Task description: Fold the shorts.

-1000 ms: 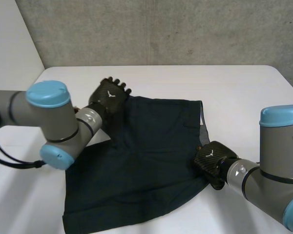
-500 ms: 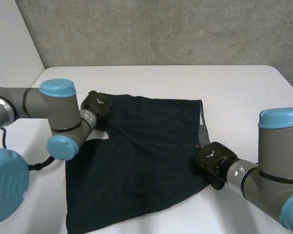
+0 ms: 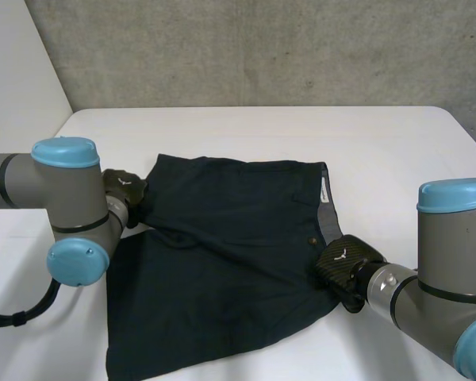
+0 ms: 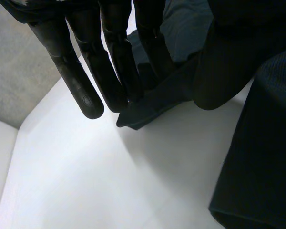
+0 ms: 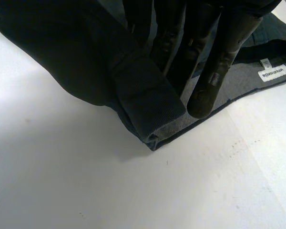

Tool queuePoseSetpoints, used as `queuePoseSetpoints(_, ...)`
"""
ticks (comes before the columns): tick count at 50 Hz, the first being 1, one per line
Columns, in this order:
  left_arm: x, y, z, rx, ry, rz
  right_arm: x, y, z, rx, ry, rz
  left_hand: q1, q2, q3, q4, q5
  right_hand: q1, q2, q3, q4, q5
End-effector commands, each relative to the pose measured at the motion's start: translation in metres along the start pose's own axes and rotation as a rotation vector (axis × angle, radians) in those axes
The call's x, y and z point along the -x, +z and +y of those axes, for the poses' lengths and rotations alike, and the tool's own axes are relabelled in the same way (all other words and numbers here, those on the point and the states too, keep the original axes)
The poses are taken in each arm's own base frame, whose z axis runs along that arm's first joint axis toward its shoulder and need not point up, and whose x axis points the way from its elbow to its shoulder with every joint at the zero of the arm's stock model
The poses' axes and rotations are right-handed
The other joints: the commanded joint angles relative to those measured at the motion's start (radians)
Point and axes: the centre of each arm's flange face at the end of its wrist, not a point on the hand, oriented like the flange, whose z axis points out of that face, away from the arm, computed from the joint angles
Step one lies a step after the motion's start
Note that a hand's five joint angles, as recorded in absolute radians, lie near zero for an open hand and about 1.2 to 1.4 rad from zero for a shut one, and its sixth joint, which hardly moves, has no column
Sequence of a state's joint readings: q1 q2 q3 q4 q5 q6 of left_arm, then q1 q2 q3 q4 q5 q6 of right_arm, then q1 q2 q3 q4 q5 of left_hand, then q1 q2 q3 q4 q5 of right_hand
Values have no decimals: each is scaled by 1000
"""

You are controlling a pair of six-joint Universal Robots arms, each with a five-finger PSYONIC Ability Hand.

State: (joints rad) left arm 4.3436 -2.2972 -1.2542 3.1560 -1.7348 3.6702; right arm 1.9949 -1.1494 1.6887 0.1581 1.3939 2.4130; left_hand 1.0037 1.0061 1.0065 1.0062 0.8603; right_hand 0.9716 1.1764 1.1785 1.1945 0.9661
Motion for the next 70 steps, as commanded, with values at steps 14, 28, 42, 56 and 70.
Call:
queuePoseSetpoints(14,32,-76,-35,-5,-234,39,-5,-1,-5,-17,46,15,-652,-655,-655,-655,-683,425,220,218,202,256)
queuePoseSetpoints(28,-16,-199,9,120,-288,254,-25,5,-19,-100,447,15,-667,-669,-670,-669,-698,425,220,218,202,256)
queuePoseSetpoints(42,-37,-216,52,219,-242,275,-28,12,-10,-98,588,6,-664,-666,-667,-666,-695,425,220,218,202,256)
queuePoseSetpoints(56,-48,-198,65,205,-232,199,-27,10,-10,-98,583,2,-553,-555,-556,-555,-584,425,220,218,202,256)
queuePoseSetpoints(70,-56,-200,61,69,-225,142,-25,9,-10,-101,578,-9,391,389,388,389,360,425,220,218,202,256)
